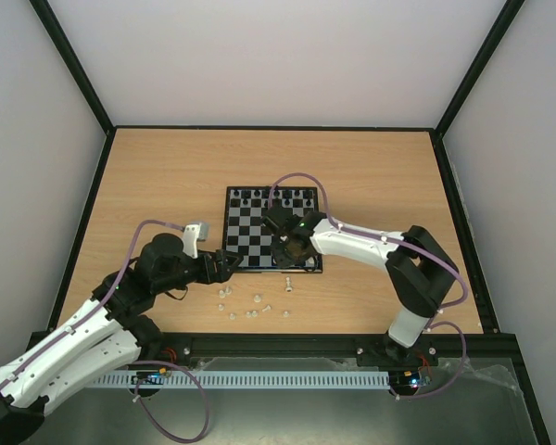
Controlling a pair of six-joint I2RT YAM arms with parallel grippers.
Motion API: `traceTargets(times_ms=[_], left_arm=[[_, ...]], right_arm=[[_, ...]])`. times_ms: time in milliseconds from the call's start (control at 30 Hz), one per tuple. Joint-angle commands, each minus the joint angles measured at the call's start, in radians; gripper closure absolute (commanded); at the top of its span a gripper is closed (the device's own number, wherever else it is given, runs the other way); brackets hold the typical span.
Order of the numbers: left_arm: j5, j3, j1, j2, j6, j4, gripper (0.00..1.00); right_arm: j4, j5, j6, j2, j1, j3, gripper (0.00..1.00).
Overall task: Set up the chess pieces on the board
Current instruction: Place the chess piece on the chessboard, then pick up the chess piece at the center of the board.
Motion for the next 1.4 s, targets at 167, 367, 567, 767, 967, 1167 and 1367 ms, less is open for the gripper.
traceTargets(times_ms=[167,367,567,767,967,1167,1367], left_arm=[[-0.006,0.049,-0.001,0.016,0.028,0.035,0.01],[-0.028,0.082,0.000,0.045,0.032,0.052,0.01],[-0.072,0.122,0.003,0.143,0.039,0.104,0.01],[-0.137,0.147,0.006,0.241,0.022,0.176,0.01],[-0.220,0.098,0.006,0.248,-0.011,0.236,0.01],[-0.191,0.114,0.005,0.276,0.008,0.222,0.01],[-0.146,0.127,-0.016,0.315,0.020,0.199,0.01]], right_arm=[[-0.037,-0.059,-0.016,-0.252,-0.003,-0.011,0.71],[0.020,-0.105,-0.002,-0.469,-0.003,-0.108,0.53],[0.071,-0.140,0.035,-0.625,-0.002,-0.205,0.01],[0.093,-0.169,0.021,-0.689,-0.003,-0.223,0.01],[0.065,-0.238,0.026,-0.673,-0.003,-0.239,0.01],[0.060,-0.255,0.053,-0.710,-0.002,-0.285,0.01],[0.095,-0.308,0.014,-0.746,-0.003,-0.332,0.01]])
